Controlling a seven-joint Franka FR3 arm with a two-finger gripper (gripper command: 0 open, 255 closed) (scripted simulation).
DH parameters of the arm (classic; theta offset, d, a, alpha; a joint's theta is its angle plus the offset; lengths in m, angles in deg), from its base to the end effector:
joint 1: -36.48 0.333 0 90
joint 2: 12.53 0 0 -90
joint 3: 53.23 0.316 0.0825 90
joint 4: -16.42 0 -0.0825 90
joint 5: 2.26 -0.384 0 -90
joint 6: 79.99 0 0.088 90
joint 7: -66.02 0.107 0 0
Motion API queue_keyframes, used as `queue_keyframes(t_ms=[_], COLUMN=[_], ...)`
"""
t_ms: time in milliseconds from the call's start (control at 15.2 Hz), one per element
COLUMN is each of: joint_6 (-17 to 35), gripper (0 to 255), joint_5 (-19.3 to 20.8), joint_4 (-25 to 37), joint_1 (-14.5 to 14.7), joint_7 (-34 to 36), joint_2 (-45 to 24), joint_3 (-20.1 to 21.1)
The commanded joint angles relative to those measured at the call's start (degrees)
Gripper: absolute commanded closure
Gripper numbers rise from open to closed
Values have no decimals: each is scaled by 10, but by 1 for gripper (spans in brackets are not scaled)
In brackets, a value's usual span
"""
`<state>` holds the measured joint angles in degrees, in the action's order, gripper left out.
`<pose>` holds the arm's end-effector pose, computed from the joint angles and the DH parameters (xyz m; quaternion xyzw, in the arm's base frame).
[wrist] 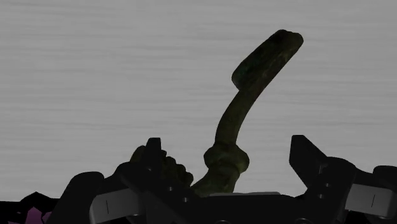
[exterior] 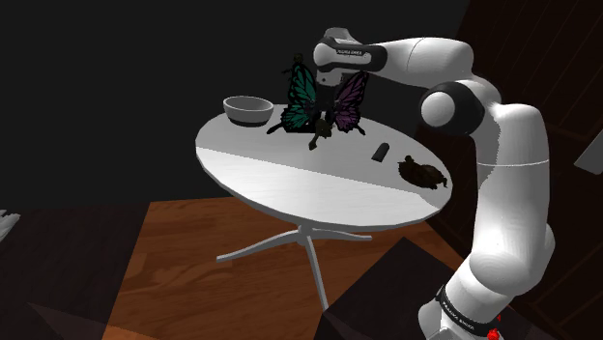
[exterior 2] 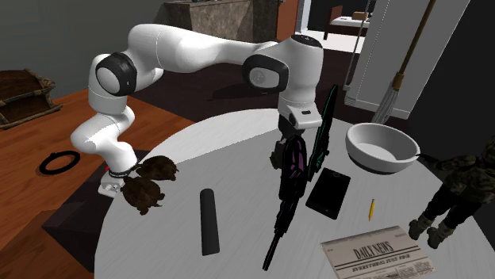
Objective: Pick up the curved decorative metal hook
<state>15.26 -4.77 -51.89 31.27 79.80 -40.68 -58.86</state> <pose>0.6892 -0.1113 0.5038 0.9777 -0.2099 -0.0095 0.0017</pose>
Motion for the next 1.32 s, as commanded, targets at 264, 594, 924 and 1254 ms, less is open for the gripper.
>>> queue_keyframes(t_ms=[264, 594, 924, 1254], joint_6=[3, 4, -31, -80], gripper=[255, 255, 255, 255], joint_5=[0, 0, -1, -2], joint_4=[1, 0, 40, 105], joint_1=[0, 1, -1, -4], joint_7=[1, 1, 1, 1], joint_2=[-4, -3, -9, -25], joint_3=[0, 0, 0, 0])
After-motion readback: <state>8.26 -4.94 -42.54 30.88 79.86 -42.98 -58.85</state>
